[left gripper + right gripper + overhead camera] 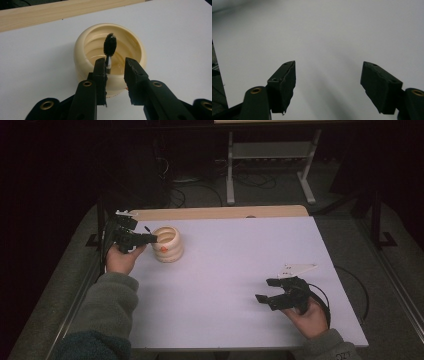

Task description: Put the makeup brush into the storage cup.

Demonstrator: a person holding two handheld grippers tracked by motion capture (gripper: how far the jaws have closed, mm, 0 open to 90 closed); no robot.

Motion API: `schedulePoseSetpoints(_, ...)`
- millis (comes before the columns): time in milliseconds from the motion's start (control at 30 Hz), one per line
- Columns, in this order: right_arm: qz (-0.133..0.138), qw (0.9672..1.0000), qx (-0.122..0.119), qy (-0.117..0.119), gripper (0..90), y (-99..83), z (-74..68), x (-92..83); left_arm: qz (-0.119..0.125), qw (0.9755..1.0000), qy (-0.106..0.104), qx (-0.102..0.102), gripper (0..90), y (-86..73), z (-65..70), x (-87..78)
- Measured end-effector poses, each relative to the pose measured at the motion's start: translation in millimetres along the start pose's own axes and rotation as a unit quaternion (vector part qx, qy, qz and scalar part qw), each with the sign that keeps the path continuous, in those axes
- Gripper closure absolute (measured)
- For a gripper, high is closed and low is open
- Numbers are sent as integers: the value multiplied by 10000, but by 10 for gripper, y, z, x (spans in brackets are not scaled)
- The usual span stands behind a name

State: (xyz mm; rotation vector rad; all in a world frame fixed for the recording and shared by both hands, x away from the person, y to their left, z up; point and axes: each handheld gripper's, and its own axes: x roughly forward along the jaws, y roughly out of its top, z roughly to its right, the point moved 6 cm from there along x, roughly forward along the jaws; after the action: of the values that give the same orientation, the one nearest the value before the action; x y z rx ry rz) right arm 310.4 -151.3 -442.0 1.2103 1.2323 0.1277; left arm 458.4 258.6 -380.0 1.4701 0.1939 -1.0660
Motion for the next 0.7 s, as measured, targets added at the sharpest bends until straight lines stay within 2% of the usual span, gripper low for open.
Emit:
schedulePoseSetpoints(167,11,10000,-25,-5,274,1,1,7,40,9999,91,33,664,-37,-23,-34)
schedulePoseSetpoints(433,13,10000,-14,-25,273,0,8,11,105,9999,85,4,630,-93,-42,-72)
schedulePoseSetpoints(700,15,10000,57,-50,270,-1,17,-3,142,9997,36,169,613,-138,40,-110)
